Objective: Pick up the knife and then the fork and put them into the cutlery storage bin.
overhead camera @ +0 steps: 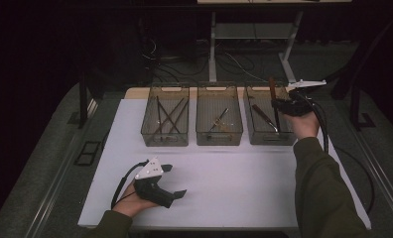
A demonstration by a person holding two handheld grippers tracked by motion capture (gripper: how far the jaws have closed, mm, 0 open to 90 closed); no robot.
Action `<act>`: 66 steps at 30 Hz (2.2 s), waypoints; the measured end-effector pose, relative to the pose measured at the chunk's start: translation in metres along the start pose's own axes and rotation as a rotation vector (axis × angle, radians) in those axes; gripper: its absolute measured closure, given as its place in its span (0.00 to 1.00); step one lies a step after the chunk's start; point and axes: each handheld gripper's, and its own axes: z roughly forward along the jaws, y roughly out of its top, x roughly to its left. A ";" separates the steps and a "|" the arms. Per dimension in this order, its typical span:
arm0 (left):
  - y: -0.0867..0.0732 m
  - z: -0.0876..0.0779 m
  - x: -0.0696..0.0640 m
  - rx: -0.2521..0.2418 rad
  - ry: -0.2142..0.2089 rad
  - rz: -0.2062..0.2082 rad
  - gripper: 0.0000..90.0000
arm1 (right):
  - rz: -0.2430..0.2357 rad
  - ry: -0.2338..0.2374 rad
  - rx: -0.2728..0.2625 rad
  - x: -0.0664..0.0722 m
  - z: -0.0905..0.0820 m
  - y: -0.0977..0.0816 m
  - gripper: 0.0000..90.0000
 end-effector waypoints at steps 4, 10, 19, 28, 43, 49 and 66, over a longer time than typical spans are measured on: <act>0.000 0.000 0.000 0.001 0.001 0.001 0.01 | 0.010 -0.008 0.052 -0.001 0.011 -0.008 0.85; 0.000 0.000 0.000 0.000 0.001 -0.001 0.01 | 0.018 -0.023 0.122 0.000 0.025 -0.013 0.85; 0.000 -0.001 0.000 0.003 0.001 0.001 0.01 | 0.034 -0.036 0.179 0.001 0.037 -0.017 0.64; 0.000 -0.001 0.000 0.000 0.002 0.001 0.01 | 0.040 0.012 0.125 0.001 0.019 -0.014 0.45; 0.000 0.001 0.001 0.008 0.010 -0.003 0.01 | -0.032 0.097 0.048 0.021 -0.020 -0.033 0.21; -0.001 0.002 0.000 0.008 0.006 -0.009 0.01 | -0.071 0.158 0.019 0.033 -0.035 -0.044 0.13; -0.002 -0.002 0.001 0.005 0.018 -0.014 0.01 | -0.168 0.254 -0.015 0.076 -0.059 -0.097 0.13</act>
